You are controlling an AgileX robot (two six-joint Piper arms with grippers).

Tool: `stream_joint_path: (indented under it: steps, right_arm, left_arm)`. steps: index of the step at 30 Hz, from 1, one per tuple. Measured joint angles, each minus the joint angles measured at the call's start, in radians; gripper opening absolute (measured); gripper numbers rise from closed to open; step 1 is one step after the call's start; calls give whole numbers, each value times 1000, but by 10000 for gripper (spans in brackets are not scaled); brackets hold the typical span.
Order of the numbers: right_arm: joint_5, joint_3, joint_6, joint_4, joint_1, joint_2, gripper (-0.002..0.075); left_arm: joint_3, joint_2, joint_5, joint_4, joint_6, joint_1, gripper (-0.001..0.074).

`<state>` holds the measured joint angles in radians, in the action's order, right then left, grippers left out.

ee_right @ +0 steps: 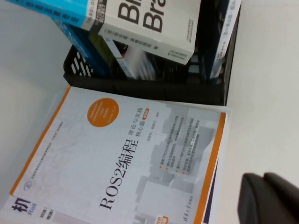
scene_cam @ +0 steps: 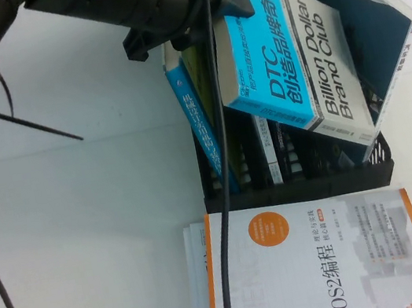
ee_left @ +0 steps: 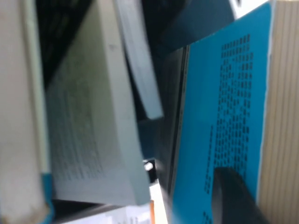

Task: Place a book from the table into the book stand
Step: Place the book on the book shelf

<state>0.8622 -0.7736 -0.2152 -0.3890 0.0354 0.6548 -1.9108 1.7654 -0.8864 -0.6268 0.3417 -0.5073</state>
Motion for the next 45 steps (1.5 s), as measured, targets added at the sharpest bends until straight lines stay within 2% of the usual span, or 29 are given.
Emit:
stream_joint_path:
  steps: [7,13,21,31,38,40,45]
  right_arm:
    - [11,0,8,-34,0,0,-3]
    - [13,0,8,-73,0,0,-3]
    - [17,8,8,-77,0,0,-3]
    - [2,132,-6,-89,0,0,-3]
    - [-29,178,-110,-176,-1,0,-3]
    - [-35,179,-128,-204,-1,0,-3]
    - [-43,182,-156,-277,-1,5,-3]
  left_arm:
    - [-90,91,-22,44,85,-6,191]
    - [-132,152,24,76,131,-58,191]
    - [-153,200,52,255,208,-130,191]
    - [-166,226,90,294,217,-142,190]
    - [-170,229,103,299,217,-144,190]
    - [-170,232,125,299,211,-144,207]
    - [-175,256,265,182,128,-144,340]
